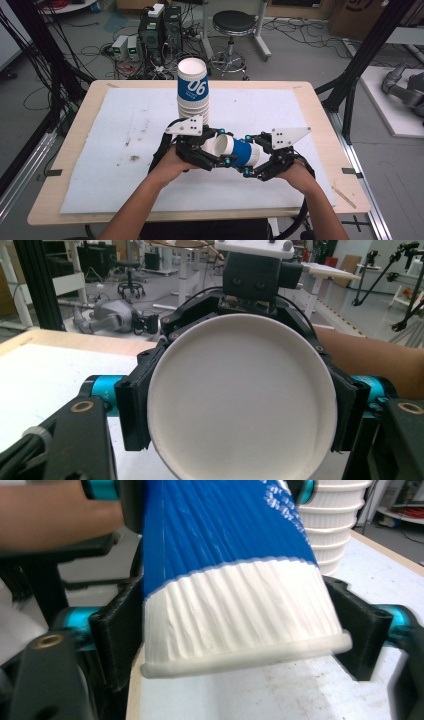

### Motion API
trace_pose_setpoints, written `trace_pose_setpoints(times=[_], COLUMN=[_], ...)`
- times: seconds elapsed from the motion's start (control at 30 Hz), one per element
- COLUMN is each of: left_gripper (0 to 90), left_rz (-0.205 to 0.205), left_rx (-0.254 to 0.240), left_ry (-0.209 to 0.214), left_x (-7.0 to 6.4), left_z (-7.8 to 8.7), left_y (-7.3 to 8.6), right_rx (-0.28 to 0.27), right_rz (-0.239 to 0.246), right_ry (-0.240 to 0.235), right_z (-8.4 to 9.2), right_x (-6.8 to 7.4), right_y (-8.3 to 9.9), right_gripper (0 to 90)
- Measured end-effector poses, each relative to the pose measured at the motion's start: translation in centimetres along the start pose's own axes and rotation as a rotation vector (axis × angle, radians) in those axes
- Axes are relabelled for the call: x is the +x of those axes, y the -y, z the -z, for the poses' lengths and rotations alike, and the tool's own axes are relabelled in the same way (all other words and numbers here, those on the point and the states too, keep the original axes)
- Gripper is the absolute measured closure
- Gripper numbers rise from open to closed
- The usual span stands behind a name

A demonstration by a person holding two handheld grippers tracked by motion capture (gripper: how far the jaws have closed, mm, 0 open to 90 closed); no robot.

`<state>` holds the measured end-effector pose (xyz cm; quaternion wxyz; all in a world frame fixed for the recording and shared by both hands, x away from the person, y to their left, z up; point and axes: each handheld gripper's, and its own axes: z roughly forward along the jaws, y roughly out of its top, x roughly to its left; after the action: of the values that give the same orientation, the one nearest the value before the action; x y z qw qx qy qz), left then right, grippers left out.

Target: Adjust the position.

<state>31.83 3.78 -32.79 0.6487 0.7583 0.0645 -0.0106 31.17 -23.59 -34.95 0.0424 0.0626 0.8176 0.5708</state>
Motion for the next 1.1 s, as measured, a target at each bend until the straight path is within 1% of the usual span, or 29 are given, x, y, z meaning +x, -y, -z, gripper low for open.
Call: trace_pose_setpoints(times=[0.03,0.07,0.1,0.13,0.17,0.2,0.23,0.3,0.37,0.4,0.43,0.47,0.5,0.57,0.6,0.63,0.67,0.7,0.73,0.77,0.8,0.83,0.87,0.9,0.93,1.0,1.03,1.07,1.1], left_gripper=[29.3,28.6,28.6,22.4,20.7,20.6,20.6,21.2,22.5,24.8,26.4,28.4,28.4,29.5,29.8,29.8,29.7,29.7,29.8,29.8,29.8,29.8,29.8,29.9,29.9,29.6,29.2,29.2,25.3], left_rz=[-0.004,-0.004,-0.011,-0.031,-0.034,-0.034,-0.042,-0.045,-0.042,-0.04,-0.037,-0.037,-0.041,-0.039,-0.039,-0.029,-0.029,-0.026,-0.022,-0.011,-0.011,0.008,0.008,0.018,0.021,0.013,0.013,0.012,-0.004], left_rx=[0.021,0.021,0.033,0.083,0.094,0.094,0.104,0.111,0.116,0.129,0.139,0.139,0.15,0.146,0.146,0.126,0.126,0.094,0.062,0.029,0.029,-0.009,-0.009,-0.02,-0.02,0.017,0.017,0.032,0.069], left_ry=[-0.005,-0.005,-0.018,-0.063,-0.069,-0.069,-0.07,-0.067,-0.06,-0.045,-0.034,-0.034,-0.028,-0.011,-0.011,0.0,0.0,0.0,0.001,0.005,0.005,0.021,0.021,0.025,0.026,0.017,0.017,0.012,-0.013], left_x=[-0.1,-0.1,-0.2,-0.4,-0.4,-0.4,-0.5,-0.5,-0.4,-0.3,-0.2,-0.2,-0.2,-0.2,-0.2,-0.1,-0.1,0.0,0.0,0.0,0.0,0.2,0.2,0.2,0.3,0.2,0.2,0.1,-0.1], left_z=[0.0,0.0,0.0,0.0,0.1,0.1,0.1,0.2,0.1,-0.1,-0.2,-0.2,-0.3,-0.5,-0.5,-0.6,-0.6,-0.5,-0.4,-0.3,-0.3,-0.1,-0.1,0.0,0.0,0.1,0.1,0.0,-0.1], left_y=[0.0,0.0,0.0,-0.1,-0.2,-0.2,-0.3,-0.4,-0.3,-0.2,0.0,0.0,0.1,0.4,0.4,0.7,0.7,0.9,1.0,1.1,1.1,1.4,1.4,1.6,1.7,1.9,1.9,1.9,1.8], right_rx=[0.005,0.018,0.018,0.058,0.071,0.071,0.095,0.107,0.153,0.16,0.16,0.16,0.158,0.155,0.153,0.149,0.141,0.136,0.121,0.106,0.077,0.047,0.047,0.024,0.024,0.039,0.054,0.054,0.072], right_rz=[0.01,0.022,0.022,0.053,0.064,0.064,0.086,0.092,0.109,0.115,0.114,0.114,0.113,0.102,0.099,0.076,0.05,0.022,-0.022,-0.051,-0.067,-0.087,-0.087,-0.047,-0.033,-0.005,0.012,0.012,0.04], right_ry=[-0.005,-0.002,-0.002,0.021,0.025,0.025,0.031,0.035,0.052,0.051,0.052,0.052,0.052,0.037,0.032,0.023,0.015,0.011,0.007,0.001,-0.005,-0.024,-0.024,-0.028,-0.026,-0.022,-0.018,-0.018,-0.011], right_z=[0.1,0.1,0.1,0.2,0.2,0.2,0.4,0.4,0.4,0.5,0.5,0.5,0.6,0.9,0.9,0.9,0.9,0.9,0.8,0.8,0.8,0.8,0.8,1.0,1.0,1.0,1.0,1.0,0.9], right_x=[0.0,0.1,0.1,0.1,0.1,0.1,0.2,0.2,0.4,0.4,0.4,0.4,0.4,0.3,0.3,0.2,0.1,0.0,-0.2,-0.4,-0.5,-0.5,-0.5,-0.4,-0.4,-0.3,-0.3,-0.3,-0.2], right_y=[0.0,-0.1,-0.1,-0.2,-0.3,-0.3,-0.5,-0.5,-0.7,-0.7,-0.7,-0.7,-0.7,-0.6,-0.5,-0.3,-0.2,0.0,0.2,0.4,0.7,0.8,0.8,0.6,0.6,0.5,0.5,0.5,0.4], right_gripper=[24.0,24.7,24.7,25.1,25.3,25.3,25.7,25.6,25.6,25.7,25.7,25.7,25.8,26.0,25.5,22.9,21.0,19.0,16.0,14.9,14.9,15.7,15.7,21.5,22.0,23.7,23.9,23.9,24.3])
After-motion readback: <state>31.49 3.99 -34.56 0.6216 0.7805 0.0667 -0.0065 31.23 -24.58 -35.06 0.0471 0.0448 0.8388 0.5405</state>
